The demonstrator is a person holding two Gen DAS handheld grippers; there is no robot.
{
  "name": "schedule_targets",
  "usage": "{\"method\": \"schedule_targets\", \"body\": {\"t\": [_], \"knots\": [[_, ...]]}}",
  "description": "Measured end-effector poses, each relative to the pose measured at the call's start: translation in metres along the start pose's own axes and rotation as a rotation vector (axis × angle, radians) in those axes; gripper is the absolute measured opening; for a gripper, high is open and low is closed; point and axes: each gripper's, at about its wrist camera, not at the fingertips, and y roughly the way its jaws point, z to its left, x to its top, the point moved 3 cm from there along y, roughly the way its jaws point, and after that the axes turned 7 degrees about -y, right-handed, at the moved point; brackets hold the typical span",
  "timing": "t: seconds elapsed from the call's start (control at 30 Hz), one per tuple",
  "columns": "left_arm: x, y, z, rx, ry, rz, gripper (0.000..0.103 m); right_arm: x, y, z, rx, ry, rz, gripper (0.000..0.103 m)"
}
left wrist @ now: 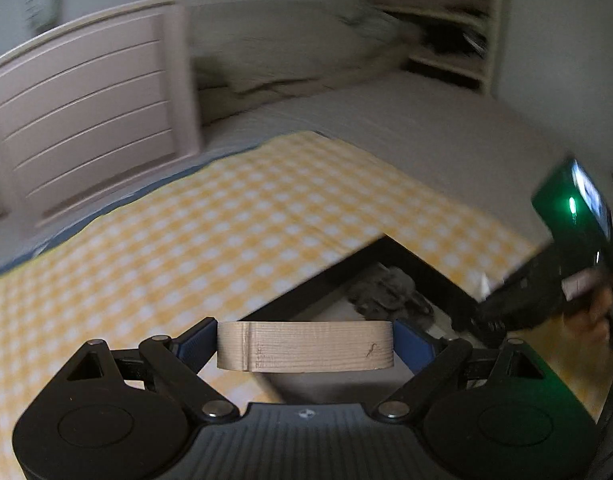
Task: Organize rigid objects
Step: 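Carry the wooden box into the black box beside the claw clips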
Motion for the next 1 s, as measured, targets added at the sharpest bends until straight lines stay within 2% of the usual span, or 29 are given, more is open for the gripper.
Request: {"method": "schedule_targets", "body": {"t": [0.23, 0.47, 0.8, 1.0], "knots": [[-0.001, 0.046, -0.028, -0.033, 0.181, 0.086, 0.092, -0.001, 0.0, 0.0, 0.004, -0.006, 0.003, 0.004], [-0.005, 0.085, -0.047, -0.127, 0.341, 0.126, 0.092, -0.005, 0.003, -0.002, 0.02, -0.007, -0.001, 0.004], [-0.013, 0.116, -0.049, -0.216, 0.369, 0.207, 0.092, -0.004, 0.007, -0.016, 0.042, -0.001, 0.006, 0.005], [-0.018, 0.118, -0.032, -0.227, 0.314, 0.276, 0.093, -0.003, 0.007, -0.015, 0.042, -0.001, 0.009, 0.006]]}}
